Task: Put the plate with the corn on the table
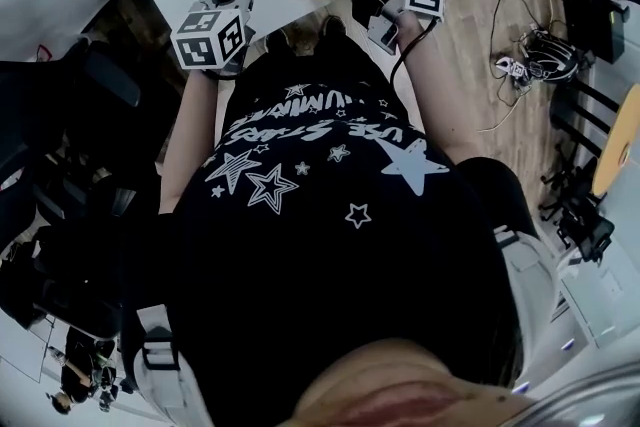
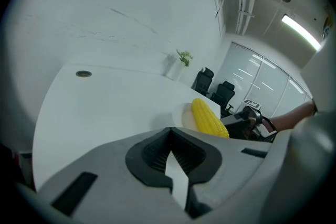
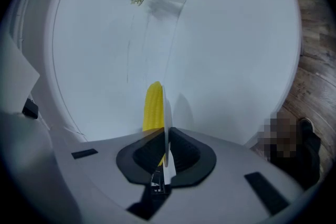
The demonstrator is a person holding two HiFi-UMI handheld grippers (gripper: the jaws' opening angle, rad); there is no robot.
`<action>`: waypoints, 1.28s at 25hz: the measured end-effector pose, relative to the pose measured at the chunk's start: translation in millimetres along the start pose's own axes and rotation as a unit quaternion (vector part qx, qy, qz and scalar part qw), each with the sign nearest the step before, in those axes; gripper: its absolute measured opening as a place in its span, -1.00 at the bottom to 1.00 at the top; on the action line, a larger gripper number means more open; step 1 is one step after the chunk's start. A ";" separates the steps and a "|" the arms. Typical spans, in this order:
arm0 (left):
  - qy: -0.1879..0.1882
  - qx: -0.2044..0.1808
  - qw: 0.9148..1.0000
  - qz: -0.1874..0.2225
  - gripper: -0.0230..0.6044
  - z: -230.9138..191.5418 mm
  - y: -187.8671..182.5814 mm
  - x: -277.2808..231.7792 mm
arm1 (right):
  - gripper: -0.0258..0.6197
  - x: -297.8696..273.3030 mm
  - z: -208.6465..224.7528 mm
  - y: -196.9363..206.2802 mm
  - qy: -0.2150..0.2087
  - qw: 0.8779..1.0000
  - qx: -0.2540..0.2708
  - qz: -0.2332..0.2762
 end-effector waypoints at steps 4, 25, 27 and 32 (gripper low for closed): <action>-0.019 0.014 1.000 -0.002 -0.91 8.5 3.4 -6.4 | -0.85 -4.9 2.7 -8.4 -0.003 1.000 0.008 -0.030; -0.081 0.053 0.995 0.012 -0.91 21.3 10.5 -13.0 | -0.85 -21.9 14.8 -29.4 0.026 0.994 -0.001 -0.110; -0.083 0.055 0.995 0.014 -0.91 20.9 10.8 -12.8 | -0.85 -25.0 12.9 -28.7 0.029 0.993 -0.008 -0.114; -0.086 0.060 0.994 0.016 -0.91 18.4 12.7 -12.4 | -0.85 -31.9 11.9 -31.1 0.040 0.991 -0.010 -0.125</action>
Point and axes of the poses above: the fingertips, and each gripper's own axes: x backward along the fingers, z to its right, y out of its underside, the point moved 10 cm from there along x, backward along the fingers, and after that the axes turned 6 degrees about y, right-handed, at the moved point
